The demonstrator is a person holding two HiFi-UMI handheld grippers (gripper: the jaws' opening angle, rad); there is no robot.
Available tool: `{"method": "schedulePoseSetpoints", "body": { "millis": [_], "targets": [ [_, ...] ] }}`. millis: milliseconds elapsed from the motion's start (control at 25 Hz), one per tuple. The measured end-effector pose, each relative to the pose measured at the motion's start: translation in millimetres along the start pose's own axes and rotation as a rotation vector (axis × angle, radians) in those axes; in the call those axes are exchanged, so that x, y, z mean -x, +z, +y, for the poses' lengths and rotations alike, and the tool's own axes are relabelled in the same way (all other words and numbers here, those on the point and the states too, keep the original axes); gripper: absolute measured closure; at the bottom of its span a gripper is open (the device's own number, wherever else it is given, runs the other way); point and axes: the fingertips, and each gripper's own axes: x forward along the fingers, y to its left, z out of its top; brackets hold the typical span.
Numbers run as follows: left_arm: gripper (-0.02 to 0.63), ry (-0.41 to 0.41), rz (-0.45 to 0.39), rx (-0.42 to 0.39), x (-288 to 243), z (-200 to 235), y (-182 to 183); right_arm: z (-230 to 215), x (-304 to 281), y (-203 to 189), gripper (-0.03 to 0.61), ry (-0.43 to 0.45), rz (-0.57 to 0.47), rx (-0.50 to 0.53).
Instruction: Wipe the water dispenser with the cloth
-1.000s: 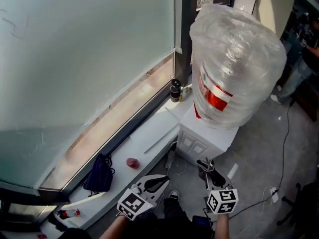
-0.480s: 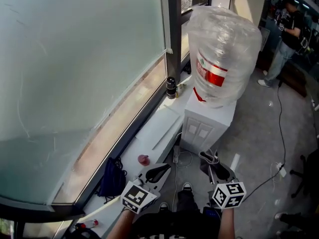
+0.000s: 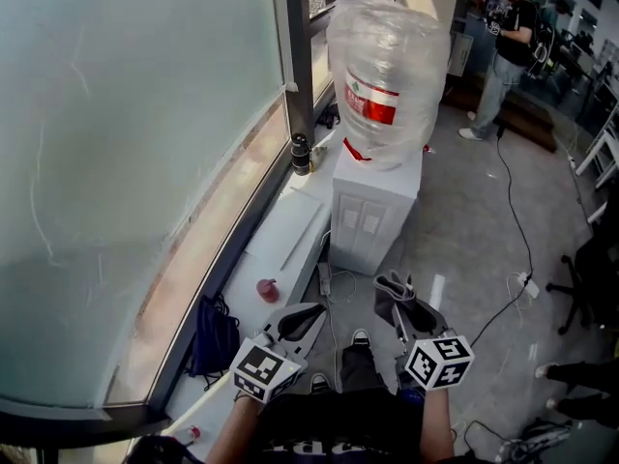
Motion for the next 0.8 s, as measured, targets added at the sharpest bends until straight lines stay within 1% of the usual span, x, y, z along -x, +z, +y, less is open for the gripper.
{"method": "schedulePoseSetpoints", "body": {
  "millis": [160,400,640,800],
  "targets": [
    [0.594,-0.041,-0.033,-0.036,4.9,-19.9,12.7,4.3,23.3,-2.5,0.477,-0.022,-0.03,-0.001],
    [0.594,-0.079,-0.055,-0.056,11.6,-45.7,23.3,7.2,53.1,-4.8,0.477,-0.046,-0.064,0.0],
    [0.594,-0.114,-0.067,-0.081,15.4,-70.3,23.8,7.8,72.1,-13.1,0.477,-0.041,-0.088,-0.03],
    [0.594,-0.121,-0.07,-0.072,16.4,-77.3,23.9,8.1,76.9,-15.7,0.477,-0.042,-0.087,-0.02]
  ]
}}
